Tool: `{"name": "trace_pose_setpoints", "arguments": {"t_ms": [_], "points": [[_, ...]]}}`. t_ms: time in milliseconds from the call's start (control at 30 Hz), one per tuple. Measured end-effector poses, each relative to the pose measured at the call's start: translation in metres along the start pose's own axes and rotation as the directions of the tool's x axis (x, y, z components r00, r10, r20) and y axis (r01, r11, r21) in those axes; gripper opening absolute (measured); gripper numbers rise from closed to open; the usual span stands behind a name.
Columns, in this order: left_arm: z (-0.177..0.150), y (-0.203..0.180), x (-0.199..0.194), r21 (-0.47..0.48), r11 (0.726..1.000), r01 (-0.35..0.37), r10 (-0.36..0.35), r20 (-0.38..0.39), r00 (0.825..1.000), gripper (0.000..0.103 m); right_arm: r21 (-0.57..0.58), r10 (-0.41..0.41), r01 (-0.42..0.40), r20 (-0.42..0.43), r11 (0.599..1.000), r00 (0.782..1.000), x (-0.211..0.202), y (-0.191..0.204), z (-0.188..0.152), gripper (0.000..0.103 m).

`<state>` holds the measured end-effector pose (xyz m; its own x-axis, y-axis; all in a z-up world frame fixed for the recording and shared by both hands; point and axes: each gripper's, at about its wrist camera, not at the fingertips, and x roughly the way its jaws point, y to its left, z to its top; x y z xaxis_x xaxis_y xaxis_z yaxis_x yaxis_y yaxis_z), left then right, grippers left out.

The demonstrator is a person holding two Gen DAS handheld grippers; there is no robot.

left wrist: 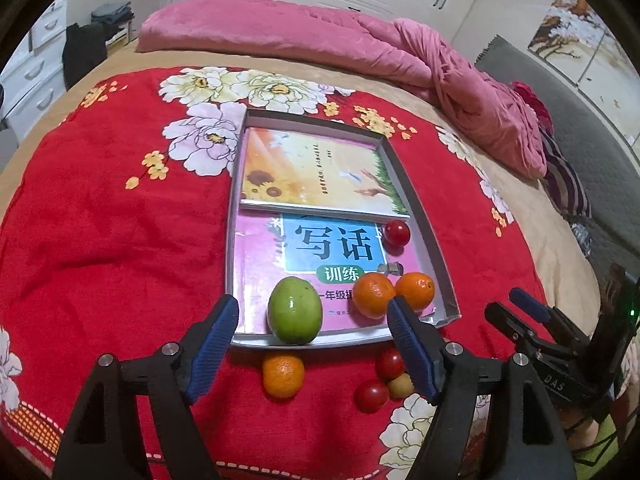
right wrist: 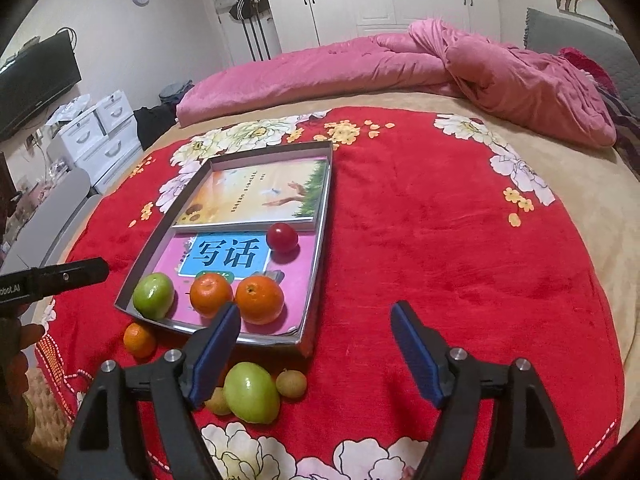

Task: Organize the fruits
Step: 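Withdraw both open tools from the tray toward the loose fruit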

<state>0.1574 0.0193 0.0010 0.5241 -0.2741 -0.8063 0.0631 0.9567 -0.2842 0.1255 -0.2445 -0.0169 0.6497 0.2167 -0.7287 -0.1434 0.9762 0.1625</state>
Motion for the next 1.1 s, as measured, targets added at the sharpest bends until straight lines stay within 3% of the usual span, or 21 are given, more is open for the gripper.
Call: {"name": "trace_pose_setpoints", "arguments": {"t_ms": [1100], "points": [[-0.023,-0.026,-0.016,0.111,0.993,0.035,-0.034,-0.008,0.999,0.079,-0.085,0.05,-0.054,-0.047,0.995,0.998,-0.008,0.028,-0.023,0.082]]}}
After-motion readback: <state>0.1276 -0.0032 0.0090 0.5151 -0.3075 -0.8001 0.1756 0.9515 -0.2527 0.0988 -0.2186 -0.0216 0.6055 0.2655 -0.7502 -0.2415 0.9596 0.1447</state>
